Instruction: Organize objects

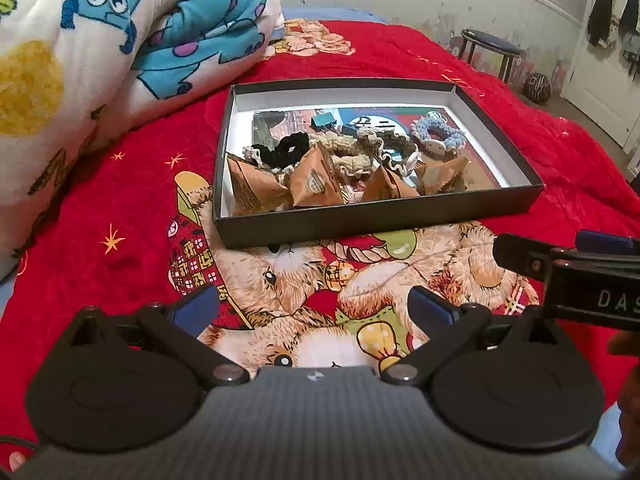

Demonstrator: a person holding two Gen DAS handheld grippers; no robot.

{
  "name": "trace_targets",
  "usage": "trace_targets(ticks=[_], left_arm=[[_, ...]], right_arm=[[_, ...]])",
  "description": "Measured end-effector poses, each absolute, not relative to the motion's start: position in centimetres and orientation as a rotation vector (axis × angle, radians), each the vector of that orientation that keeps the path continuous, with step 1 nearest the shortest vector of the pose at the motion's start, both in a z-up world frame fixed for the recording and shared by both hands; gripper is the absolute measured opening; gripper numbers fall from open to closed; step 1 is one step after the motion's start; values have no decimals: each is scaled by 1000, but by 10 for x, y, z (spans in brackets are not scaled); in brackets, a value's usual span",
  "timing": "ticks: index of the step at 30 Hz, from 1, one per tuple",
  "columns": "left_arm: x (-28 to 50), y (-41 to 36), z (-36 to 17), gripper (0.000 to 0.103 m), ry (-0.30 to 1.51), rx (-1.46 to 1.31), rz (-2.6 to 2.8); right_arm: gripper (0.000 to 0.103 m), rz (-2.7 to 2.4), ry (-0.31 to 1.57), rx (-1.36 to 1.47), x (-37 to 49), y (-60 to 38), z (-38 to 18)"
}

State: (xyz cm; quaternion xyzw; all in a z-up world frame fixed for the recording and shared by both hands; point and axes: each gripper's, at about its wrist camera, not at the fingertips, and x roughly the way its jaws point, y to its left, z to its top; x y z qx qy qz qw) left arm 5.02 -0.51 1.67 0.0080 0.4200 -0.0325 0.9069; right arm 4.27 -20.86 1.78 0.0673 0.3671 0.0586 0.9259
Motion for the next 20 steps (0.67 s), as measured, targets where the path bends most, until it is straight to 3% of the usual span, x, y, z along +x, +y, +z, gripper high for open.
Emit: trace_targets(ticks=[20], left_arm=[[54, -5, 10, 103, 885, -15, -78]], right_arm=[[103, 86, 764, 112, 49, -212, 14]])
